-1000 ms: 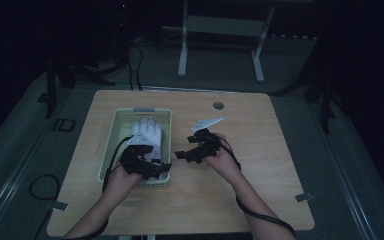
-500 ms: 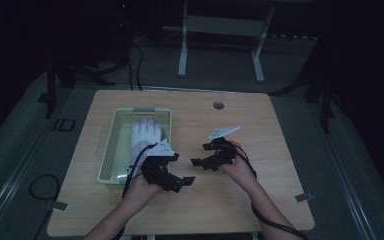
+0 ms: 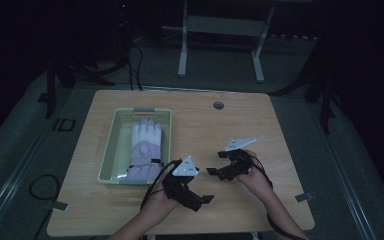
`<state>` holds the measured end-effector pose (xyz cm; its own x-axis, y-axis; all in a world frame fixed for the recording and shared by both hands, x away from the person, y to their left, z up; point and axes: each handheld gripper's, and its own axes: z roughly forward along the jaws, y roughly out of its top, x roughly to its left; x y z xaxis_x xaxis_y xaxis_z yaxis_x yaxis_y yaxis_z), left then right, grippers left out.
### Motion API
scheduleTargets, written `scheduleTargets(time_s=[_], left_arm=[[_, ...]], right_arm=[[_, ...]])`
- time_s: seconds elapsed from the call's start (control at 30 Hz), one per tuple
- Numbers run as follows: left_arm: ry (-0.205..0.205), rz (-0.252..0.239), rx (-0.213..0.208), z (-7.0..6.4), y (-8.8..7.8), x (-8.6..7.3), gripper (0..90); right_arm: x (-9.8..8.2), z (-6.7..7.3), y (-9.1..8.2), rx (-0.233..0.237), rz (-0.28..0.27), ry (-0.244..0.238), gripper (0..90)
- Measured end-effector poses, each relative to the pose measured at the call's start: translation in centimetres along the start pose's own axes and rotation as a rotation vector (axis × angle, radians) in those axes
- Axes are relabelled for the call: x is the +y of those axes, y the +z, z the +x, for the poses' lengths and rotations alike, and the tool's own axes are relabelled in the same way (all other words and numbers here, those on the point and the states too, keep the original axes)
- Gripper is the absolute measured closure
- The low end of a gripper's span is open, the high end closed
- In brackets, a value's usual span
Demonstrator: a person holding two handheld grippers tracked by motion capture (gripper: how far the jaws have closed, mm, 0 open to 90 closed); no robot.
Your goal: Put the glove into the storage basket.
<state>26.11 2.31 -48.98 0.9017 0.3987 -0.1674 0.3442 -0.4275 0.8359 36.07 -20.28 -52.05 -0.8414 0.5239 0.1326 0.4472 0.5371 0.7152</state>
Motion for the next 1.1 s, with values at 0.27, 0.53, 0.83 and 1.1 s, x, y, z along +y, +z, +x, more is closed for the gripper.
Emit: scheduleTargets(time_s=[0.27, 0.53, 0.83, 1.1], left_arm=[[0.013, 0.04, -0.036, -0.6, 2.6, -1.1, 2.1], [0.018, 0.058, -0.034, -0.7, 4.6, -2.5, 2.1], [0.027, 0.062, -0.06, -1.3, 6.1, -3.6, 2.1], [0.023, 0.047, -0.022, -1.1, 6.3, -4.1, 2.1]], right_arm=[[-2.1, -0.4, -1.0, -0.029, 0.006, -0.011, 12.8], [-4.4, -1.0, -1.7, -0.04, 0.002, 0.005, 12.7], [-6.9, -1.0, -2.6, -0.054, -0.012, 0.022, 13.0], [-8.6, -1.5, -3.8, -0.071, -0.061, 0.054, 12.9]])
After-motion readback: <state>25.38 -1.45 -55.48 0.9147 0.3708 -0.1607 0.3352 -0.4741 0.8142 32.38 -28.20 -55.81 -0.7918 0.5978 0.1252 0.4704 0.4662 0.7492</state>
